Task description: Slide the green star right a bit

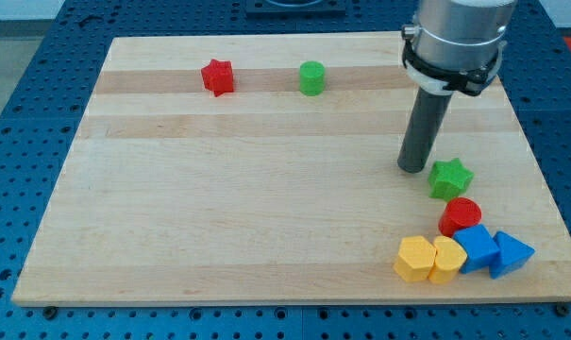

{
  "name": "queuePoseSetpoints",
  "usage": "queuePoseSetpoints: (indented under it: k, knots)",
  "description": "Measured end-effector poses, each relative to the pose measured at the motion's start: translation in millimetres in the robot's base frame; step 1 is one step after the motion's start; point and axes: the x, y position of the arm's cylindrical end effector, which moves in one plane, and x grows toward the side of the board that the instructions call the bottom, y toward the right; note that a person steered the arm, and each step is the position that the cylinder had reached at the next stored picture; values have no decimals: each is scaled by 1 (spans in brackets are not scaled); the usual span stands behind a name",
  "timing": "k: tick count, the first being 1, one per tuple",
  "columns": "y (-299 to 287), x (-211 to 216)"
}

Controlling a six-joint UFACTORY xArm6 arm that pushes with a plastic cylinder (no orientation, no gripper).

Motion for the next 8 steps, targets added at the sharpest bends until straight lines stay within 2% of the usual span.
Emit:
queuePoseSetpoints:
  k: [2,5,8]
  knots:
    - [13,40]
    - [21,43]
    - [31,28]
